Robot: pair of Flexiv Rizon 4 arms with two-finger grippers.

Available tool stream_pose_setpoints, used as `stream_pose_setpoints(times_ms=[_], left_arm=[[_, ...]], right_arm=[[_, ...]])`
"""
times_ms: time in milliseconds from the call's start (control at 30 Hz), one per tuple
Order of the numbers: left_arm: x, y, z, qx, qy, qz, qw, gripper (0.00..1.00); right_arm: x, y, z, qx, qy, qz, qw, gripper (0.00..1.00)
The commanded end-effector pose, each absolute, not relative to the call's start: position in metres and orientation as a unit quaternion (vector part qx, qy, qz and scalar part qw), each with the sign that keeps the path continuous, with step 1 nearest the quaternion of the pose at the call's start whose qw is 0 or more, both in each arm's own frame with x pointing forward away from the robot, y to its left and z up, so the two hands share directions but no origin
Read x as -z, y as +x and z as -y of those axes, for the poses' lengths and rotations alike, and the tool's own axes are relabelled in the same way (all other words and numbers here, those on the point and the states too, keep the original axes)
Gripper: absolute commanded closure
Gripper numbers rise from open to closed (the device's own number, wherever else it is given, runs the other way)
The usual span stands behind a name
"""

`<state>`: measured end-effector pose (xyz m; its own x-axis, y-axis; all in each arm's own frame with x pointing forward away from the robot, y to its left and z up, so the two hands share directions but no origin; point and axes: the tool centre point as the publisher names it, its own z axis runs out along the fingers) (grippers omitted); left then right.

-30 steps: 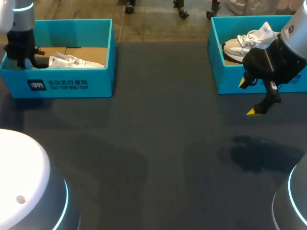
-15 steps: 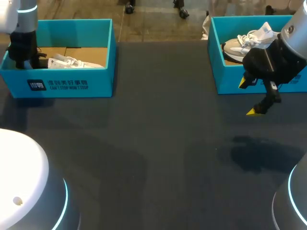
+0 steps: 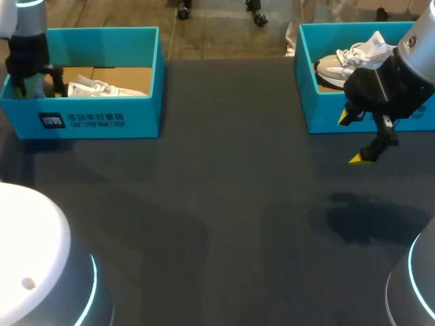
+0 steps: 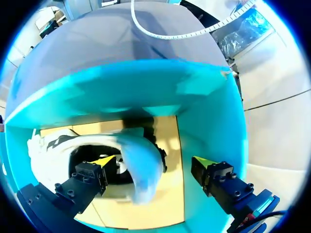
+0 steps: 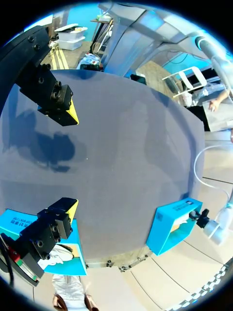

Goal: Take the shoe out of the shoebox, open the shoe tongue, remove and reinsert the insole, then place the shoe into the shoebox

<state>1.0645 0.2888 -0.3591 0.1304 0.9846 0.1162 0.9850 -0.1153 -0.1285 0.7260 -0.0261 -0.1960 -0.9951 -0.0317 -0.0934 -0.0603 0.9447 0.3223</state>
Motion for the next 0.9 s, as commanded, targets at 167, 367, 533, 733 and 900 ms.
stream_pose_setpoints(times_ms=[167,367,533,733,900], left_arm=[[0.327,1.057,-0.291,0.000,-0.752,0.656,0.062,0.00],[0.311,1.057,-0.288,-0.002,-0.754,0.655,0.051,0.00],[0.288,1.058,-0.287,-0.022,-0.760,0.648,0.043,0.00],[0.253,1.056,-0.281,-0.022,-0.764,0.645,0.021,0.00],[0.229,1.052,-0.273,-0.009,-0.755,0.655,0.017,0.00]], right_arm=[[0.197,0.726,0.026,-0.164,-0.023,-0.985,0.043,0.00],[0.197,0.726,0.026,-0.164,-0.023,-0.985,0.043,0.00],[0.197,0.726,0.026,-0.164,-0.023,-0.985,0.043,0.00],[0.197,0.726,0.026,-0.164,-0.023,-0.985,0.043,0.00],[0.197,0.726,0.026,-0.164,-0.023,-0.985,0.043,0.00]])
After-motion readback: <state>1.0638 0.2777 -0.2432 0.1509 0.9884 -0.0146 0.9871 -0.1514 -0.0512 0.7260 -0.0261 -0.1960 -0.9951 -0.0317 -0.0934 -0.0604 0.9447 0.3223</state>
